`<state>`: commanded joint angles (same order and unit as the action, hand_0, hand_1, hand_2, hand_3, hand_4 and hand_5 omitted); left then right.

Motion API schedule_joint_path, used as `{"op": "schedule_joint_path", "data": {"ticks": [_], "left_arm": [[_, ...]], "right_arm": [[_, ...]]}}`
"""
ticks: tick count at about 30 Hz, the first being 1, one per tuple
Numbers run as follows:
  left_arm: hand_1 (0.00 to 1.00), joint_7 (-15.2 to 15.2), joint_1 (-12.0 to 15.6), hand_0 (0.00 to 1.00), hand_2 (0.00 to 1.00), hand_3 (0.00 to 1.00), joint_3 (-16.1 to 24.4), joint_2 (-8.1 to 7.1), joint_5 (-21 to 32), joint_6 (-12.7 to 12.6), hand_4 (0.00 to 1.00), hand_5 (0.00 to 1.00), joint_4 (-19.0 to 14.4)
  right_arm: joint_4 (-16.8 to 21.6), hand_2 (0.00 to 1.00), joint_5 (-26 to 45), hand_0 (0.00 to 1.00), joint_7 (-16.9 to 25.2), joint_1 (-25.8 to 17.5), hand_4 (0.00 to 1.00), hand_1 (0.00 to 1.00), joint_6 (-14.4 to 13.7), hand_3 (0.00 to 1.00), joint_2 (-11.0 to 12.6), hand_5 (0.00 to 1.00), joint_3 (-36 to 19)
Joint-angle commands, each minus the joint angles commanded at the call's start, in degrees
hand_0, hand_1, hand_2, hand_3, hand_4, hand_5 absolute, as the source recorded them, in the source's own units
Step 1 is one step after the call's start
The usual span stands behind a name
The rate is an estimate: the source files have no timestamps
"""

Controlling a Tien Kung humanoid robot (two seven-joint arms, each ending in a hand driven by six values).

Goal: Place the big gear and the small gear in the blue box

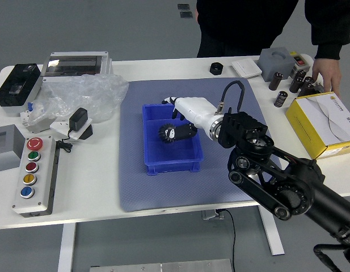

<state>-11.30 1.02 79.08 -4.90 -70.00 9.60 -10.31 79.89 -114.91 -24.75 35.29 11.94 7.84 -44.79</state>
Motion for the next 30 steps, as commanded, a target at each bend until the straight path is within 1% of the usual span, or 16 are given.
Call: {"op": "schedule_joint_path", "data": {"ticks": [1, 2, 7, 8, 13, 14, 15, 19, 20, 25, 26, 30], "left_arm": [[0.809, 0.00, 0.00, 0.781, 0.799, 0.817, 0.00, 0.01, 0.02, 0.00, 0.627, 0.237, 0.00], [0.808, 0.01, 0.00, 0.781, 0.799, 0.817, 0.00, 0.02, 0.03, 0.00, 0.628, 0.238, 0.00], [0.808, 0.05, -0.09, 0.781, 0.799, 0.817, 0.07, 0.11, 0.09, 0.00, 0.628, 0.238, 0.00], [0.808, 0.06, -0.11, 0.781, 0.799, 0.817, 0.09, 0.12, 0.11, 0.00, 0.628, 0.237, 0.00], [0.808, 0.07, -0.16, 0.781, 0.799, 0.817, 0.16, 0.13, 0.26, -0.02, 0.628, 0.237, 0.00], [0.809, 0.08, -0.16, 0.781, 0.801, 0.817, 0.17, 0.12, 0.29, -0.03, 0.628, 0.238, 0.00], [0.809, 0.08, -0.16, 0.781, 0.801, 0.817, 0.17, 0.11, 0.33, -0.04, 0.628, 0.238, 0.00], [0.809, 0.09, -0.20, 0.781, 0.801, 0.817, 0.27, 0.13, 0.33, -0.04, 0.628, 0.238, 0.00], [0.809, 0.09, -0.22, 0.780, 0.801, 0.817, 0.29, 0.15, 0.32, -0.04, 0.629, 0.239, 0.00], [0.809, 0.15, -0.35, 0.780, 0.801, 0.817, 0.41, 0.23, 0.26, 0.00, 0.629, 0.239, 0.00], [0.809, 0.15, -0.36, 0.779, 0.801, 0.817, 0.39, 0.23, 0.27, 0.00, 0.629, 0.238, 0.00], [0.809, 0.11, -0.34, 0.779, 0.801, 0.817, 0.44, 0.22, 0.25, -0.02, 0.629, 0.238, 0.00]], "right_arm": [[0.02, 0.823, 0.15, 0.683, -0.03, -0.02, 0.804, 0.687, 0.08, 0.998, 0.04, 0.487, -0.04], [0.03, 0.901, 0.25, 0.755, -0.06, -0.03, 0.842, 0.742, 0.12, 0.998, 0.08, 0.534, -0.07], [0.44, 0.901, 0.65, 0.755, 0.22, -0.44, 0.842, 0.742, -0.36, 0.998, 0.58, 0.534, -0.99], [0.56, 0.881, 0.79, 0.739, 0.44, -0.60, 0.838, 0.727, -0.68, 0.998, 0.82, 0.530, -1.56], [0.59, 0.881, 1.66, 0.739, 1.81, -1.55, 0.838, 0.727, -2.37, 0.998, 2.96, 0.530, -5.99], [0.39, 0.848, 1.84, 0.724, 2.05, -1.72, 0.822, 0.707, -2.62, 0.998, 3.44, 0.515, -6.93], [0.10, 0.848, 2.07, 0.724, 2.28, -1.87, 0.822, 0.707, -2.88, 0.998, 3.92, 0.515, -7.85], [-1.87, 0.848, 3.21, 0.724, 3.15, -2.26, 0.822, 0.707, -3.75, 0.998, 5.57, 0.515, -10.44], [-2.51, 0.826, 3.53, 0.708, 3.32, -2.28, 0.789, 0.695, -3.91, 0.891, 5.87, 0.476, -10.66], [-6.39, 0.826, 5.26, 0.708, 3.85, -2.11, 0.789, 0.695, -4.21, 0.891, 6.53, 0.476, -9.95], [-7.18, 0.823, 5.58, 0.687, 3.88, -2.05, 0.762, 0.660, -4.17, 0.842, 6.55, 0.443, -9.67], [-10.96, 0.823, 6.85, 0.687, 3.61, -1.46, 0.762, 0.660, -3.32, 0.842, 6.68, 0.443, -7.92]]}}
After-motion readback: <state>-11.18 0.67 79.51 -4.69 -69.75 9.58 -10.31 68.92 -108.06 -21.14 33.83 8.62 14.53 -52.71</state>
